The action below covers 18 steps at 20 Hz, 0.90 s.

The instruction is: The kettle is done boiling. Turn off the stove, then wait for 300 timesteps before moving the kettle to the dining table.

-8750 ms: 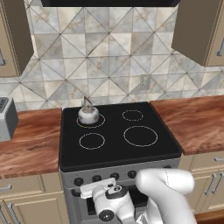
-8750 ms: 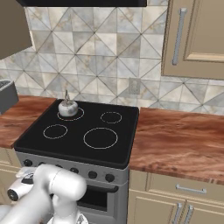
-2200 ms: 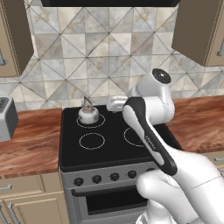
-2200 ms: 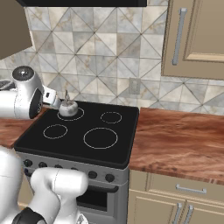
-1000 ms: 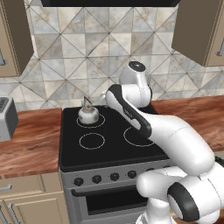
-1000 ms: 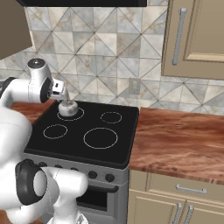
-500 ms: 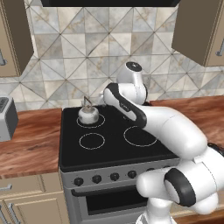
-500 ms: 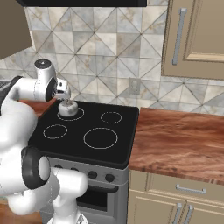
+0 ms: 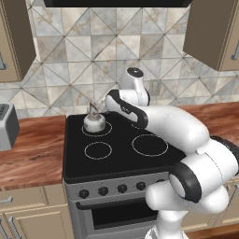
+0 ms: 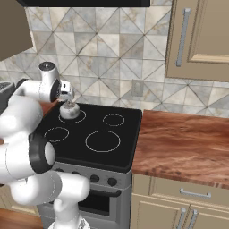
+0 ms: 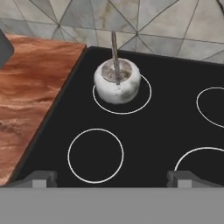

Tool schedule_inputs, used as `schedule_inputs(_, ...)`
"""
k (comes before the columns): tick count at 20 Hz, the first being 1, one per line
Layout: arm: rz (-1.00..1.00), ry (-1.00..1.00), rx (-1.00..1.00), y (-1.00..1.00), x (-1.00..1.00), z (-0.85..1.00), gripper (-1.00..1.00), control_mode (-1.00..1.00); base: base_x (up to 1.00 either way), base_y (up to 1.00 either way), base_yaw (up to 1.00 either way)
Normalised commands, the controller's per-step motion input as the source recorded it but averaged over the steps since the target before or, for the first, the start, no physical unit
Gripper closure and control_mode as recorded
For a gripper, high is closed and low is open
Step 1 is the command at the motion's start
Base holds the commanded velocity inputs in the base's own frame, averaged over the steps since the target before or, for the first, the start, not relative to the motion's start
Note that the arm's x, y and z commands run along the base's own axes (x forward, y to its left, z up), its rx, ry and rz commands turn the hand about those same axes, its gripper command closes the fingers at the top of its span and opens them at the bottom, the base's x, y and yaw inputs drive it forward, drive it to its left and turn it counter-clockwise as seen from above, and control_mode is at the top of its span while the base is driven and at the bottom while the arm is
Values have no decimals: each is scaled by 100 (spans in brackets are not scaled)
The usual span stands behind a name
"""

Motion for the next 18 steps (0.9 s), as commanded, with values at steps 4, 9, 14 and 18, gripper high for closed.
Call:
schedule_inputs(4, 0, 0, -2, 11, 27, -14, -100, -100, 0, 0, 0)
schedule_inputs(9, 1, 0, 0, 8, 23, -7, -100, -100, 0, 0, 0)
schedule_inputs(14, 0, 0, 0, 9, 25, -10, -100, -100, 0, 0, 0)
schedule_inputs(18, 0, 0, -1, 9, 26, -14, -100, -100, 0, 0, 0)
